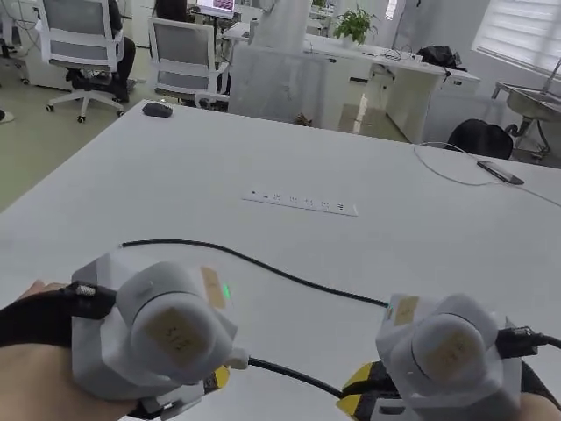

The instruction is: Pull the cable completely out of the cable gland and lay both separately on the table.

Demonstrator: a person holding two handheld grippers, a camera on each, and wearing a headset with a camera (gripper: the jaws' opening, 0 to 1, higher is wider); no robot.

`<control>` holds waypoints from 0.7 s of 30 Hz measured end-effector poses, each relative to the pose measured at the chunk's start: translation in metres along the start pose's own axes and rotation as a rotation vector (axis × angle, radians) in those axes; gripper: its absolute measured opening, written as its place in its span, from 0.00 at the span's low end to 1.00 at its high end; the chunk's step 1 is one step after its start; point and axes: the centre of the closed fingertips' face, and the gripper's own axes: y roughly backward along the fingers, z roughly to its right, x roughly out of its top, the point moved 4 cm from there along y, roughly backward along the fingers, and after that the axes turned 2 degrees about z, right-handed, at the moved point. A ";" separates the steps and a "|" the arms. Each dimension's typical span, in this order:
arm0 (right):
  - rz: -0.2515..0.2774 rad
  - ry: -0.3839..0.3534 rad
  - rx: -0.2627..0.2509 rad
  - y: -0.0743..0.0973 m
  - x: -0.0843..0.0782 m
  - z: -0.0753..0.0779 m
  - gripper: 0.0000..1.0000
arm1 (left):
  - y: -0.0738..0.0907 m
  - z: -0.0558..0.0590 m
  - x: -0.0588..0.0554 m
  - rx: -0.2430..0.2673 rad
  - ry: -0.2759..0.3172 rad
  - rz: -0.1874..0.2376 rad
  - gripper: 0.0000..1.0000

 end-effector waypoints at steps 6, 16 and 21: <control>0.189 0.011 0.049 -0.007 0.050 -0.026 0.19 | -0.006 0.009 0.000 0.056 -0.023 0.017 0.14; 0.243 0.036 -0.003 -0.011 0.060 -0.028 0.06 | -0.002 0.014 -0.003 0.072 -0.011 0.019 0.14; 0.148 0.043 -0.099 -0.014 0.045 -0.016 0.06 | -0.002 0.010 -0.007 0.092 0.019 0.020 0.14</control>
